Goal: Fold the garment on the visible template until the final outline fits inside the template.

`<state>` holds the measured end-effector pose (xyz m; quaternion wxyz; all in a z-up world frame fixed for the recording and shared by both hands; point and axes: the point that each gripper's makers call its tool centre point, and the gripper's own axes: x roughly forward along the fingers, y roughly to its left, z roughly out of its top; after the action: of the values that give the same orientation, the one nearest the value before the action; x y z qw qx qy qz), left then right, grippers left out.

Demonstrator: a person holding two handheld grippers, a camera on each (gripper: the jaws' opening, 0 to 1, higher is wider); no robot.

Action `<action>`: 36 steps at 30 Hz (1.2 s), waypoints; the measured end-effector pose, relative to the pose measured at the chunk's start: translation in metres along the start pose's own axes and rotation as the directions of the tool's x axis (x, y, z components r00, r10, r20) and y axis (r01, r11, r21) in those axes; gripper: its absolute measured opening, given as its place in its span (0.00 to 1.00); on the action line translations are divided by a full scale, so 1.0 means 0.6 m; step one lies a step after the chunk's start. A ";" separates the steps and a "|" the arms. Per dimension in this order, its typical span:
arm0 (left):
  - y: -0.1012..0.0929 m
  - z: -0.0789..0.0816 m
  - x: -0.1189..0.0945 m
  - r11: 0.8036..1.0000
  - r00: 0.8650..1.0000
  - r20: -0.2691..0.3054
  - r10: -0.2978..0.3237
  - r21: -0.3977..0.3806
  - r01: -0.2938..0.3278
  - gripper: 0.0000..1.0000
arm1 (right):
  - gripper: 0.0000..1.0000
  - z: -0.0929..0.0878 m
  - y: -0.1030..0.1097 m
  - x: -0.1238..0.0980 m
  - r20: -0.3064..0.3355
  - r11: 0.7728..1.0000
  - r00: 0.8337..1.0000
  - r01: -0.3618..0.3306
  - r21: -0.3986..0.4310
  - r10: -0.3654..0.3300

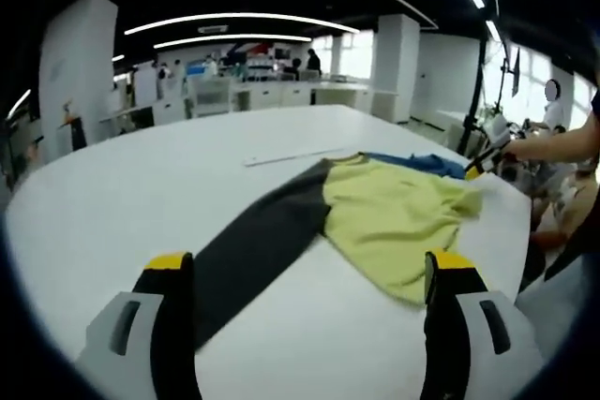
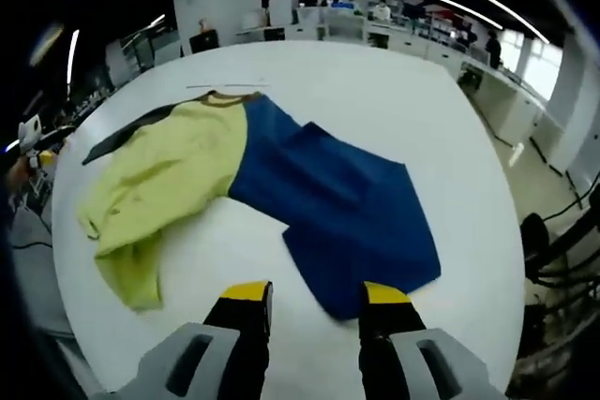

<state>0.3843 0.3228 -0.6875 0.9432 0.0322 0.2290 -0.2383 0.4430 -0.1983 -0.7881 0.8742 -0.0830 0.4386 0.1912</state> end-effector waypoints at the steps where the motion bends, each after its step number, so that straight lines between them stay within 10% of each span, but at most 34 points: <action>1: -0.004 0.001 0.000 1.000 1.000 0.001 -0.005 0.004 0.005 0.99 | 0.29 -0.001 0.001 0.001 -0.006 1.000 1.000 0.000 -0.008 0.000; 36: -0.045 -0.023 -0.016 0.999 0.999 -0.022 -0.036 0.036 0.037 0.94 | 0.00 -0.008 -0.018 0.013 -0.080 0.996 0.996 0.030 -0.079 -0.036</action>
<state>0.3585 0.3054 -0.6941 0.9354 0.0479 0.2354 -0.2592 0.4482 -0.2076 -0.7972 0.8547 -0.1320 0.4647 0.1900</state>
